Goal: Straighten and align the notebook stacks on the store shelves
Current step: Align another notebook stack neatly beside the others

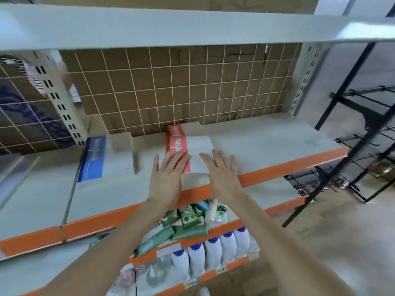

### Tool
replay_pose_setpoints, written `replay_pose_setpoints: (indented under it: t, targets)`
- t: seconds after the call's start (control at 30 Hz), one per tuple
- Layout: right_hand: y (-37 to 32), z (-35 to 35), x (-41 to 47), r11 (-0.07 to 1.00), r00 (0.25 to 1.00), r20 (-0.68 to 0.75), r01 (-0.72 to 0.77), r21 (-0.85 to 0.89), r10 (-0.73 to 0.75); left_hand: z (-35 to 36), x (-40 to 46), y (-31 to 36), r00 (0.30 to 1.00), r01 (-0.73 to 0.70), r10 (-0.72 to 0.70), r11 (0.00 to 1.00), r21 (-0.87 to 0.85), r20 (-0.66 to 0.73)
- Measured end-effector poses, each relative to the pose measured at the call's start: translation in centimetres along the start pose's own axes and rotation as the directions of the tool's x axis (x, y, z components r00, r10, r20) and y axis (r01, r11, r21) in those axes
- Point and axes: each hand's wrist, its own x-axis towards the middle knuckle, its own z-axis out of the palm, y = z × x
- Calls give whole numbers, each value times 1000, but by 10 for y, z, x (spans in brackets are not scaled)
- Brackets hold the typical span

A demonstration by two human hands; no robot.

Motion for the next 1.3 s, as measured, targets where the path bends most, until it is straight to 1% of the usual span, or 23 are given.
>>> replay_pose_setpoints:
  t: [0.13,0.23,0.37,0.43,0.5,0.6,0.77,0.9,1.0,1.23,1.3]
  targets:
    - [23,9,47,997,996,63,71,-15,-70,29,37,-13,995,50,-50,999,5,92]
    - [35,15,75,992,979,168,119,-35,-112,43,59,-22,981,70,-65,997,-18,181]
    - [53,16,103,992,936,334,125,-14,-114,56,71,-31,936,-5,14,1000,-29,352]
    - [63,17,110,991,906,403,132,32,-134,56,69,-33,934,15,6,998,-55,358]
    - [72,18,114,984,882,439,134,120,-174,56,66,-37,933,94,-56,992,-89,357]
    - [81,19,119,960,875,425,133,247,-231,57,63,-43,929,177,-123,976,-129,349]
    - [93,20,120,923,927,309,87,375,-213,56,58,-41,925,236,-197,968,-88,324]
    - [97,20,120,910,939,272,88,404,-211,56,56,-37,931,247,-211,965,-87,298]
    - [99,20,122,898,951,238,77,433,-197,58,56,-35,936,278,-239,952,-128,258]
    - [98,24,128,912,970,184,72,403,-158,64,57,-34,950,304,-278,926,-224,140]
    - [97,26,129,910,972,173,73,407,-156,64,58,-36,953,297,-277,929,-218,120]
